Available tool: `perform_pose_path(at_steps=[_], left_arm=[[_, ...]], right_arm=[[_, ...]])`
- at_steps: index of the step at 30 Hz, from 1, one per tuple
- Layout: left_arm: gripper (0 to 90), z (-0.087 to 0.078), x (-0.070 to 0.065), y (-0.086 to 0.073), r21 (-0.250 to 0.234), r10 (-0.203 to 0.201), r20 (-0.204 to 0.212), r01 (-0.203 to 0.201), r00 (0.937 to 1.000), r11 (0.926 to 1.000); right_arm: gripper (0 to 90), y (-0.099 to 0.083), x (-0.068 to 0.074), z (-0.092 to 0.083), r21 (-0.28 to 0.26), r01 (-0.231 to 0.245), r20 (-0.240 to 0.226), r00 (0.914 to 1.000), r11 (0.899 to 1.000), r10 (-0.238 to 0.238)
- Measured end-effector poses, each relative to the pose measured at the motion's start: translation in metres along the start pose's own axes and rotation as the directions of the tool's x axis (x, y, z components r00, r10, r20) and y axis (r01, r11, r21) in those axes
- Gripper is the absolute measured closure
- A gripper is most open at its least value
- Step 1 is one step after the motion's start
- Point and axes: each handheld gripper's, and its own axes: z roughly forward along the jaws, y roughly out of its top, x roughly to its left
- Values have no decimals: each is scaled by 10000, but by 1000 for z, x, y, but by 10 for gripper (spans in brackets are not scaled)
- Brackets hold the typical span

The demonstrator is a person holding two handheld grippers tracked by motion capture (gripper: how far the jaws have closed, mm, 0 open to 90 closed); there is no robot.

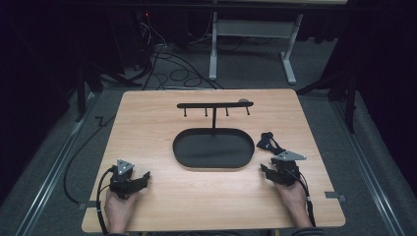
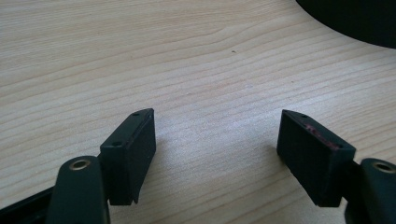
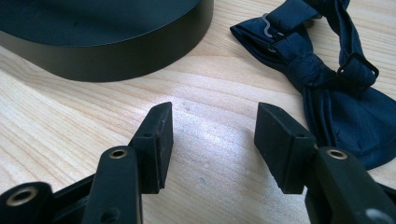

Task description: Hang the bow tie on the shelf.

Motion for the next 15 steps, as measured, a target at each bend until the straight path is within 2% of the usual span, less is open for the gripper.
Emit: perform_pose_path(at_steps=[7,15], left_arm=[[284,0,0,0,0,-2,4,2,10000,10000],[283,0,0,0,0,-5,23,5,10000,10000]], right_arm=[[494,0,0,0,-16,-27,43,10000,10000,28],[519,-1,-1,-5,-116,-403,1,9992,9991,403]])
